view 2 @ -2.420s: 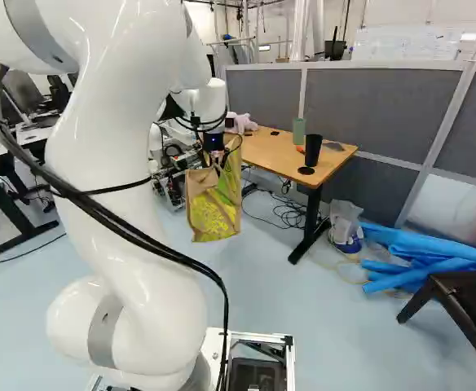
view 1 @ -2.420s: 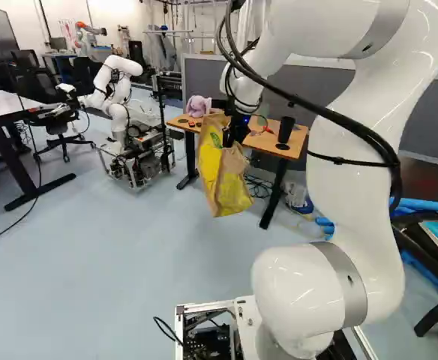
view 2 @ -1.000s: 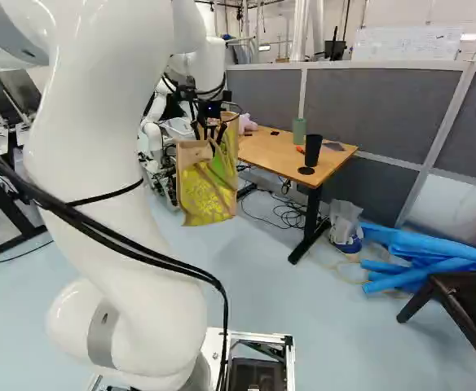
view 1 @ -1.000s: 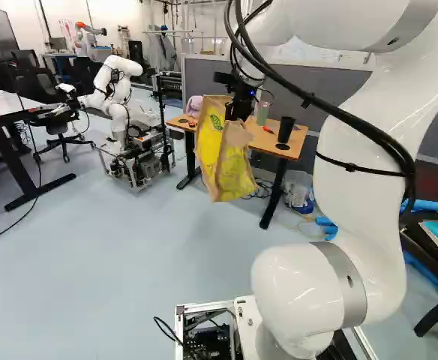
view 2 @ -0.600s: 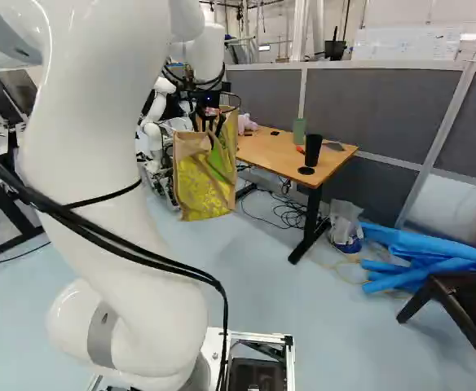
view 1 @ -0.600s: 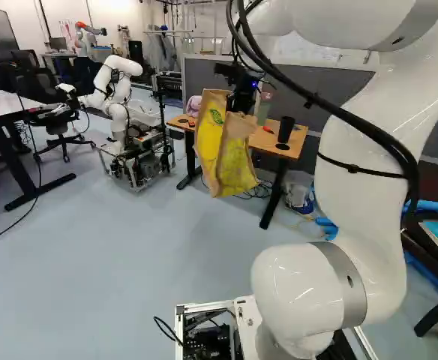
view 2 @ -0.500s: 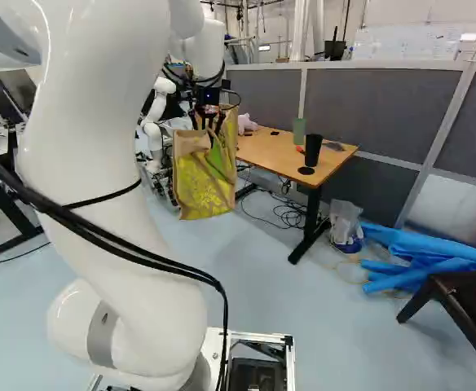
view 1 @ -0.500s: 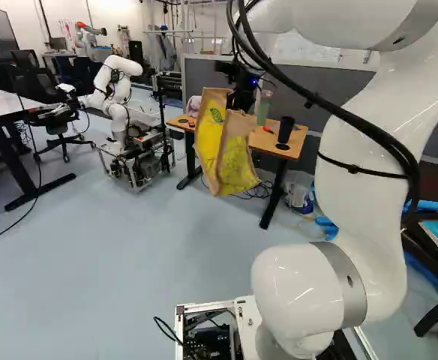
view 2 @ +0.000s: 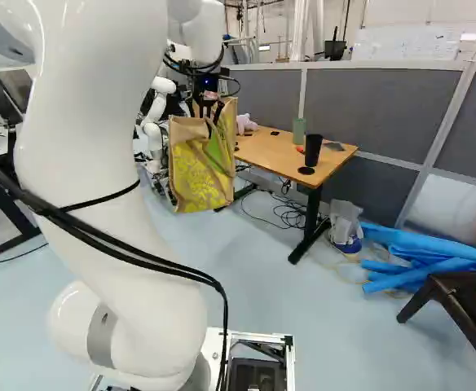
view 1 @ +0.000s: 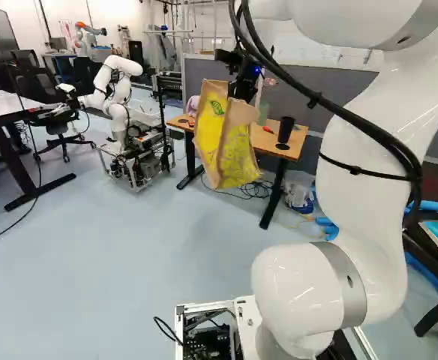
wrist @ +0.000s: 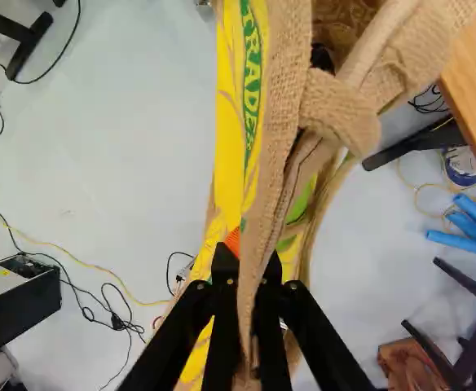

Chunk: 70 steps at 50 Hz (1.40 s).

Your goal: Pick up the bag on the ground and place it on the table

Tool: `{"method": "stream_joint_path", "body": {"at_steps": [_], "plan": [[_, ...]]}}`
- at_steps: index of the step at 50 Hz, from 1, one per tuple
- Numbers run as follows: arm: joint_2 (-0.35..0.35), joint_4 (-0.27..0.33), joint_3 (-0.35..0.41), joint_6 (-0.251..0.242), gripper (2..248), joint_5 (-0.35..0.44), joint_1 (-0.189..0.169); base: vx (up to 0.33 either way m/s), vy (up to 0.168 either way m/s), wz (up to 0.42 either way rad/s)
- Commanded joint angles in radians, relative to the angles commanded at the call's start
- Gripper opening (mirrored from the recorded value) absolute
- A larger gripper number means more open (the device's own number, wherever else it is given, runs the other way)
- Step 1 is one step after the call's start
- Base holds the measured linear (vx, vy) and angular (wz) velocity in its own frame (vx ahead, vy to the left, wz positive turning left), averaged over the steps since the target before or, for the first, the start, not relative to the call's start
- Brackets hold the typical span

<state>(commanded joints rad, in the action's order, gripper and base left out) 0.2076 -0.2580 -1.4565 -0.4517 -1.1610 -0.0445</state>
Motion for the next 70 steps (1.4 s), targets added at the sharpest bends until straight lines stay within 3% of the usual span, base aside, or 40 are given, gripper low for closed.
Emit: {"method": "stream_joint_path", "body": {"at_steps": [45, 70], "plan": [[-0.004, 0.0, -0.146, 0.0, 28, -0.157, -0.01, 0.0, 0.0, 0.0], [0.034, 0.0, -0.204, 0.0, 28, -0.216, -0.015, 0.0, 0.0, 0.0]]}}
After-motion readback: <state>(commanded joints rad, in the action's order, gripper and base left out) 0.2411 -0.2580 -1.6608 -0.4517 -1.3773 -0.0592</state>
